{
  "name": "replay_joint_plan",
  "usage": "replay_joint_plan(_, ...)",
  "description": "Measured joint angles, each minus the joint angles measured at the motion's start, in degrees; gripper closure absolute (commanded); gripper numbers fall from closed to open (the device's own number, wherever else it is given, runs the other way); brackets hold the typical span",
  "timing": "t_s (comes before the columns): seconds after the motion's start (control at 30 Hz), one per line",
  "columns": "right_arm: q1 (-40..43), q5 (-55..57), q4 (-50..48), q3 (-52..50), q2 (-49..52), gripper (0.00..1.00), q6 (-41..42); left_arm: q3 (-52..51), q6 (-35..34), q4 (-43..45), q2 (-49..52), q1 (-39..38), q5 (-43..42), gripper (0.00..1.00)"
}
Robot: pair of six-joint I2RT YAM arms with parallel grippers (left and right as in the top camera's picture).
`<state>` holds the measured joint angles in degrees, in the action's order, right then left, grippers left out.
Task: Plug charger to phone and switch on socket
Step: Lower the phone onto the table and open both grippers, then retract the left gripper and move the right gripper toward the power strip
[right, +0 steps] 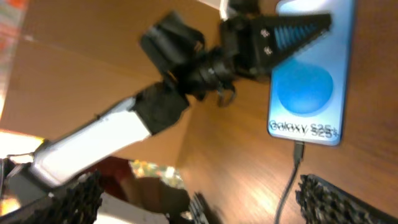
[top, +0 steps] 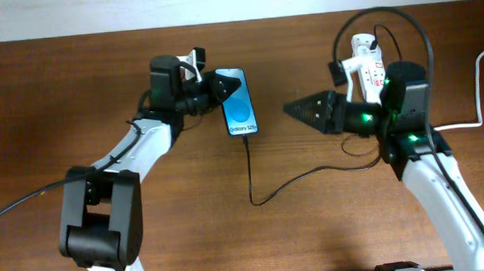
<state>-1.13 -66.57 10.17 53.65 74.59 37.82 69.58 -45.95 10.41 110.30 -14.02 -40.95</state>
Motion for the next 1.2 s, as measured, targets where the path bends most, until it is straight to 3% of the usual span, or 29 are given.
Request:
replay_joint_plan(0.07, 1.01, 4.92, 10.93, 0.13, -1.4, 0.02, -8.04, 0.0, 3.72, -0.55, 0.0, -3.1, 5.44, 1.0)
replay_joint_plan(0.43, 0.98, 8.92, 21.4, 0.09, -1.6, 0.02, -15.3, 1.38, 5.38, -0.26, 11.87, -5.46, 14.16, 1.0)
replay_joint_plan(0.47, 0.98, 9.35, 22.75, 0.09, -1.68, 0.02, -15.82, 1.57, 4.96, 0.24, 12.37, -5.44, 13.92, 0.96)
replay_joint_plan(0.5, 0.98, 9.97, 23.21, 0.09, -1.68, 0.02, -16.2, 2.01, 4.72, 0.79, 12.85, -5.42, 13.77, 0.87)
replay_joint_plan(0.53, 0.98, 10.71, 23.69, 0.09, -1.68, 0.02, -16.63, 2.45, 4.55, 1.07, 13.31, -5.29, 13.66, 0.65)
replay_joint_plan(0.63, 0.98, 11.98, 23.98, 0.09, -1.68, 0.02, -17.05, 2.56, 6.49, 0.07, 14.49, -4.61, 14.91, 0.18)
replay_joint_plan(0.7, 0.98, 12.39, 24.09, 0.09, -1.68, 0.02, -17.09, 3.58, 7.3, 0.44, 14.62, -3.17, 13.84, 0.01)
replay_joint_plan(0.9, 0.98, 12.79, 24.11, 0.09, -1.68, 0.02, -17.09, 5.44, 8.85, -7.32, 13.25, 1.38, 13.18, 0.01)
replay_joint_plan(1.0, 0.98, 13.22, 25.64, 0.09, -1.88, 0.02, -17.51, 6.73, 9.6, -17.22, 11.41, 3.1, 15.08, 0.01)
replay_joint_plan(1.13, 0.98, 20.63, 37.05, 0.96, -5.51, 0.02, -20.28, 6.64, 11.3, -27.87, 8.46, 4.79, 17.44, 0.01)
replay_joint_plan(1.2, 0.98, 25.33, 43.5, 3.82, -7.48, 0.02, -21.9, 5.16, 13.51, -34.38, 5.18, 5.18, 23.17, 0.0)
